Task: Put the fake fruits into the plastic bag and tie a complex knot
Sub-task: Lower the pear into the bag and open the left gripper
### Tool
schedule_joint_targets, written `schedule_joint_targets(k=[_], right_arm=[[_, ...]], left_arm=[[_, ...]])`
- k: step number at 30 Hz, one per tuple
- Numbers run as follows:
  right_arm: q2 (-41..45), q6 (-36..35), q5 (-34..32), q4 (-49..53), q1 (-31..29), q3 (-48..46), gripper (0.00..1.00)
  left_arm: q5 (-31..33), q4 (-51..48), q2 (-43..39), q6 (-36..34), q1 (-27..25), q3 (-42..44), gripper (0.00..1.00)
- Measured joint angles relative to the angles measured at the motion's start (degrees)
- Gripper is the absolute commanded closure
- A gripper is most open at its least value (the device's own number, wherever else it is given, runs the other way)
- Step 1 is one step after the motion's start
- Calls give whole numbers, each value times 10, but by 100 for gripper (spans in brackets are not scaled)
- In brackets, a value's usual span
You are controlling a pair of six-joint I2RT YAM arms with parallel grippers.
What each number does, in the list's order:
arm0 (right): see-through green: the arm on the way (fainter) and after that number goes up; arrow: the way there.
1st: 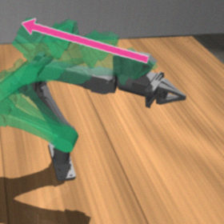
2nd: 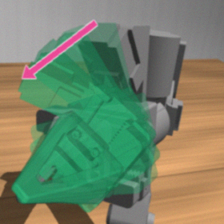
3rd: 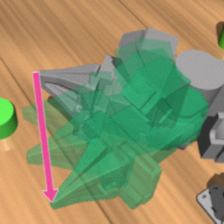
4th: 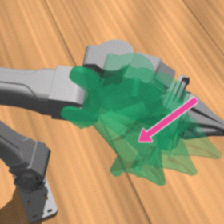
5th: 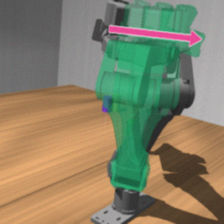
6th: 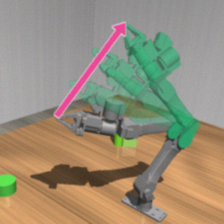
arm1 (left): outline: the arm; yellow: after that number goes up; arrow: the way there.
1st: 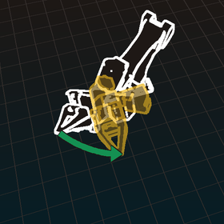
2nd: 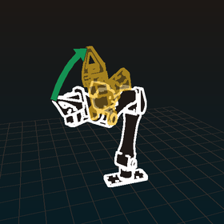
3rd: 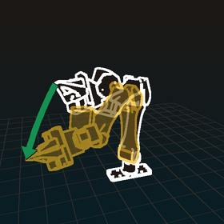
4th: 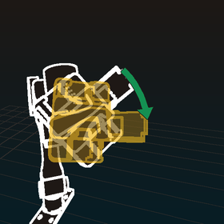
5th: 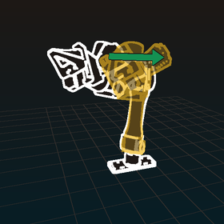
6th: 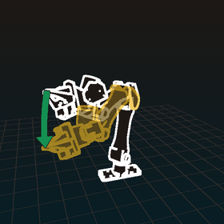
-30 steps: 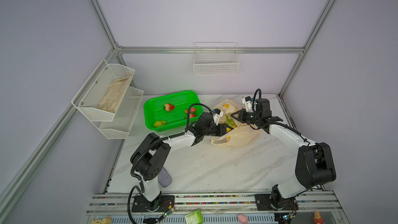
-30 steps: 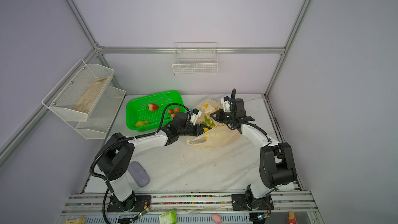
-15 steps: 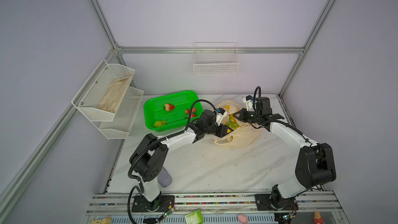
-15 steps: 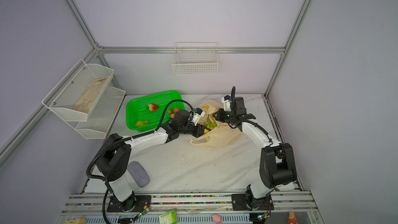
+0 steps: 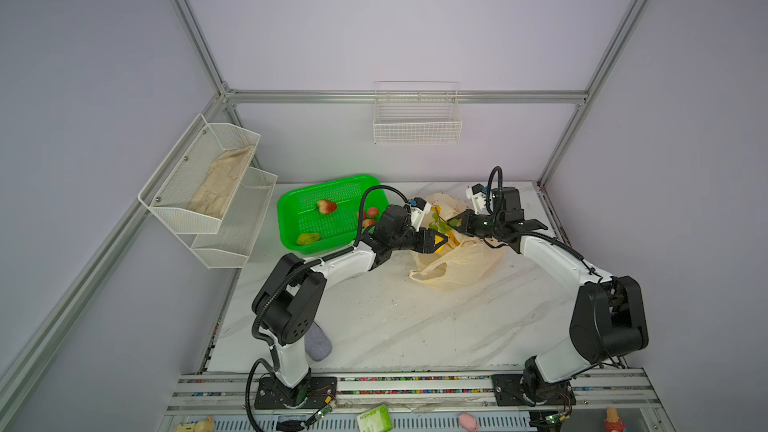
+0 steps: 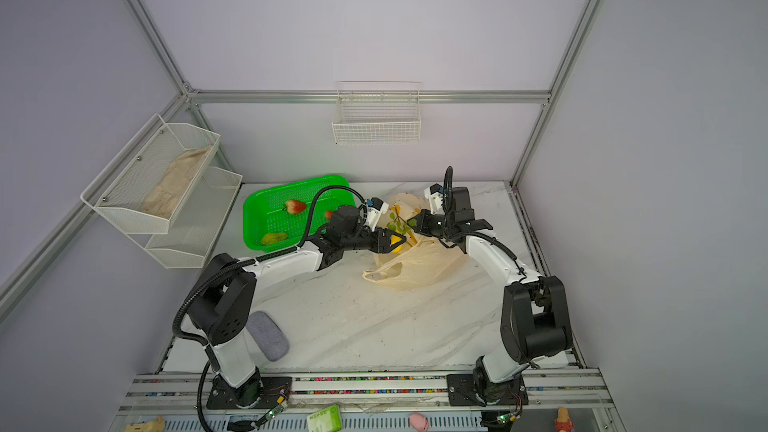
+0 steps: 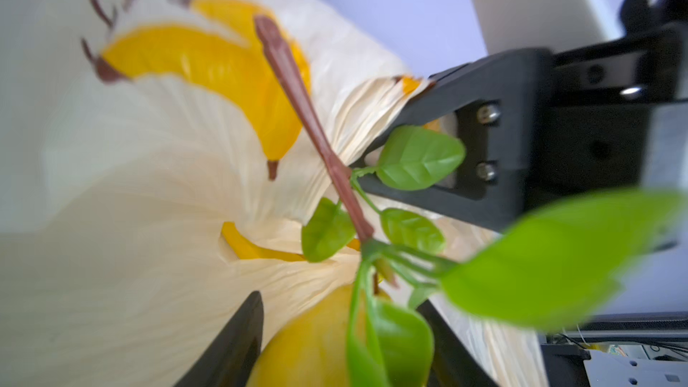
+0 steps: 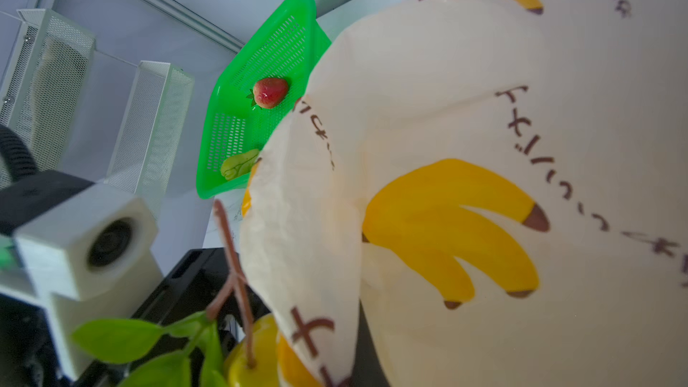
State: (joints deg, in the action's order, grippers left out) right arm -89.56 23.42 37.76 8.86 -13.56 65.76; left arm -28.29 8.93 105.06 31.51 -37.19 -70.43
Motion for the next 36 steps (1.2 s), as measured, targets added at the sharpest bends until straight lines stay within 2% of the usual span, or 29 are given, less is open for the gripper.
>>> schedule_joint_targets(k=[13, 19, 25, 30, 36], right_arm=[[8, 112, -5, -100, 0, -16, 100], [10, 149, -3, -146, -4, -27, 100], [9, 158, -2, -159, -5, -33, 100], [-1, 157, -3, -160, -5, -33, 100], [-15, 151, -3, -161, -3, -33, 100]], left_arm=[[0, 12, 3, -7, -3, 27, 62], [-5, 7, 52, -12, -5, 15, 58], [3, -7, 105, -14, -8, -8, 48], [35, -10, 110, -27, -8, -13, 36], [62, -43, 110, -43, -1, -14, 28]])
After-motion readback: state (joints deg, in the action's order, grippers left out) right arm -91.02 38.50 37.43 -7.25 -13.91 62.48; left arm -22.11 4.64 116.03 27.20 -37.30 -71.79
